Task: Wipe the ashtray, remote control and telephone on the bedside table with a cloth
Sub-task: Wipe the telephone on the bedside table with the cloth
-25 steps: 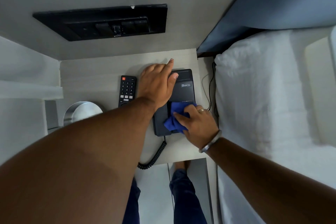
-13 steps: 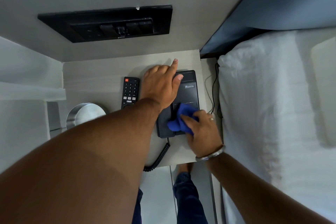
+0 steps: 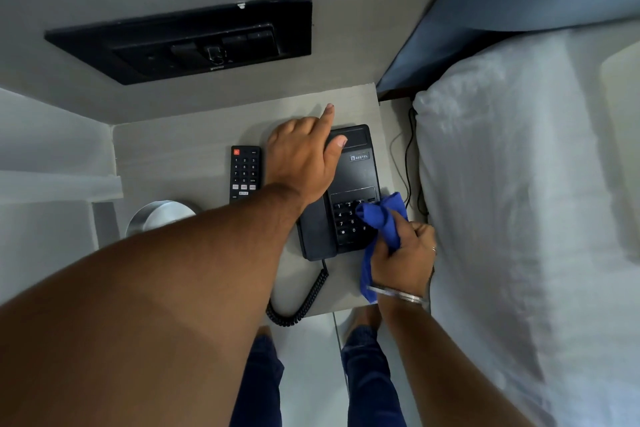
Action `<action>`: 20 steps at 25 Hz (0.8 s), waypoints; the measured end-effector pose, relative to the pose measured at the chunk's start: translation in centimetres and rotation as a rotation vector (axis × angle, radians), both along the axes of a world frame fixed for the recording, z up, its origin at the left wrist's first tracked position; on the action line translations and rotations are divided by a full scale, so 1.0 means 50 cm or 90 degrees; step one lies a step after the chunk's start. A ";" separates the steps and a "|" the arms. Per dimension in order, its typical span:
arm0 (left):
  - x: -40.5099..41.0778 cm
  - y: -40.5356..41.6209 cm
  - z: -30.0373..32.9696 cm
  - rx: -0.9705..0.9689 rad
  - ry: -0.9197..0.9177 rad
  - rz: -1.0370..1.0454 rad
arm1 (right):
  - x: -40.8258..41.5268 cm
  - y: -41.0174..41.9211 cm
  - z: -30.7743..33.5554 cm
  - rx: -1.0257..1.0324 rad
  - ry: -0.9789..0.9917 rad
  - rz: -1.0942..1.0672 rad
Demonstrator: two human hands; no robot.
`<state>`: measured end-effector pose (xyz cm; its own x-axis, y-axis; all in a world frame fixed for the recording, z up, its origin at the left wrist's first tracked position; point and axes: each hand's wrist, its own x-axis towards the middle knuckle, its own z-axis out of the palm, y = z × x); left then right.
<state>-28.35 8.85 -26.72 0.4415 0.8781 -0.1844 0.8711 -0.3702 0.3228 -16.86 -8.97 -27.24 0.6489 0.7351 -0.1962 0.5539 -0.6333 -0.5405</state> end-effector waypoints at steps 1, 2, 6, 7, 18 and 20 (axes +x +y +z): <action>0.000 0.000 -0.001 0.003 -0.001 0.003 | -0.006 0.000 -0.001 0.016 -0.020 0.083; 0.000 0.003 -0.001 0.004 -0.002 0.005 | -0.014 -0.001 -0.003 0.031 -0.047 0.196; 0.002 0.002 0.000 0.005 -0.011 -0.015 | -0.005 -0.002 -0.010 -0.010 -0.115 0.408; 0.001 0.002 0.002 0.006 -0.007 -0.019 | 0.007 -0.010 -0.011 -0.024 -0.125 0.386; 0.000 0.005 -0.012 0.019 -0.028 -0.024 | -0.015 -0.087 -0.029 -0.003 -0.122 0.427; -0.001 -0.001 -0.014 0.035 -0.037 -0.028 | 0.023 -0.100 -0.025 -0.052 -0.137 0.284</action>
